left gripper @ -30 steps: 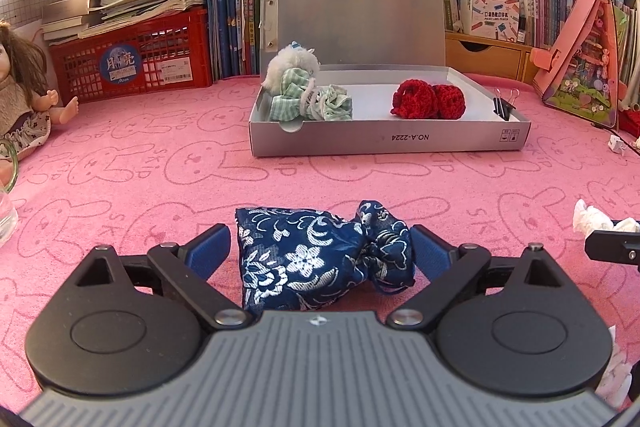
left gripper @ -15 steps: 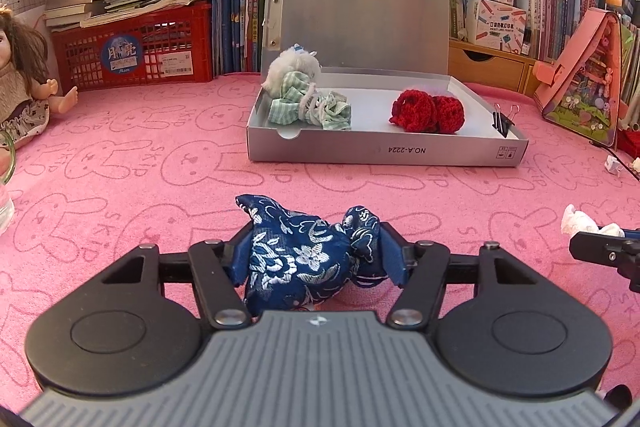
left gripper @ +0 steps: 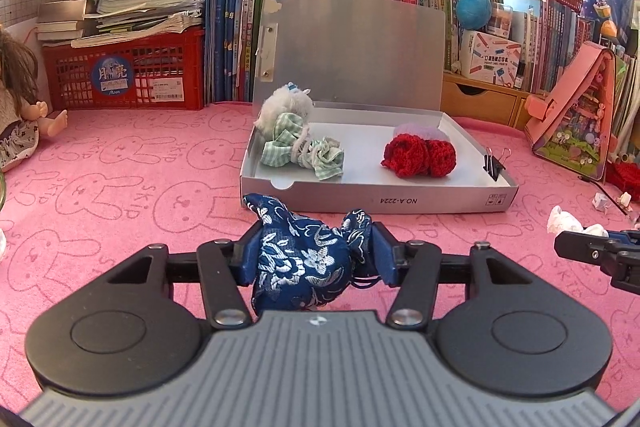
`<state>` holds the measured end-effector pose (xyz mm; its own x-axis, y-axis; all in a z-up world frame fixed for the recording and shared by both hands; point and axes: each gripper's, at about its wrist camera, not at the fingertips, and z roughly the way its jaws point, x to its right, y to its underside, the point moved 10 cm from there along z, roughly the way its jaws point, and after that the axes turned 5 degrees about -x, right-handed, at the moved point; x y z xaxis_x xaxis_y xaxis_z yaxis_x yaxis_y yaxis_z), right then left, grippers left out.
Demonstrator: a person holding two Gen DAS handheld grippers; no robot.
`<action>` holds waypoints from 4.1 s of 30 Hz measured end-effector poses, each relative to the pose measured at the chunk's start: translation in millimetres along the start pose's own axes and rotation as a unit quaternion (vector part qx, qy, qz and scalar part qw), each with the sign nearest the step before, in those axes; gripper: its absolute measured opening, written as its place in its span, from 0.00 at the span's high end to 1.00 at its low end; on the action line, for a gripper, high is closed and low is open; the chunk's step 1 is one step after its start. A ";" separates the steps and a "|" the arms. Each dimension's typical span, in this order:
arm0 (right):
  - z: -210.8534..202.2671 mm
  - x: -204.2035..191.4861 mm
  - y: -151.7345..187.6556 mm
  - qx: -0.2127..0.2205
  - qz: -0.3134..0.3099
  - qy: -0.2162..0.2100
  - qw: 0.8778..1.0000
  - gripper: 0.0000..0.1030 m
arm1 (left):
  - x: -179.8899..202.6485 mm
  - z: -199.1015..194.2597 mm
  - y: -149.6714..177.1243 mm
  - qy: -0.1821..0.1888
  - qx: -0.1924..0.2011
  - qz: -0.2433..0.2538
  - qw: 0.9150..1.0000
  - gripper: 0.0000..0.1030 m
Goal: Organize objects
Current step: 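Grasp the blue floral pouch with left gripper while right grasps white tissue, then carry pouch and tissue into the grey box and open both grippers, then move left tool to the folded white paper while right approaches crumpled tissue, then grasp the folded white paper with left gripper while right grasps crumpled tissue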
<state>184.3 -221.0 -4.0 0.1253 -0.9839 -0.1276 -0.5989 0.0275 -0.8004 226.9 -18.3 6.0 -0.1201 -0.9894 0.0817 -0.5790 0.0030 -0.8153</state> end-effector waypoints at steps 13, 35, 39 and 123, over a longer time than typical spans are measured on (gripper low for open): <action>51.1 7.8 -63.8 -0.023 0.043 -0.039 0.998 0.69 | -10.6 49.0 -70.8 0.046 0.018 -0.066 0.997 0.41; 161.3 -10.3 -63.8 -0.089 0.013 -0.011 0.996 0.69 | -15.6 152.0 -71.7 -0.002 -0.038 -0.022 0.999 0.41; 172.2 -4.9 -64.7 -0.096 0.020 -0.004 0.995 0.69 | -19.3 164.0 -73.0 -0.016 -0.042 -0.019 0.999 0.40; -31.4 -26.8 89.4 -0.061 -0.160 0.017 0.985 0.17 | 8.9 -50.5 85.7 0.048 -0.036 0.078 0.995 0.64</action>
<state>102.6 -197.7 -53.7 0.2980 -0.9440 0.1415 -0.6232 -0.3046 -0.7203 135.5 -19.5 -34.2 -0.2877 -0.9576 0.0144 -0.6029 0.1694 -0.7796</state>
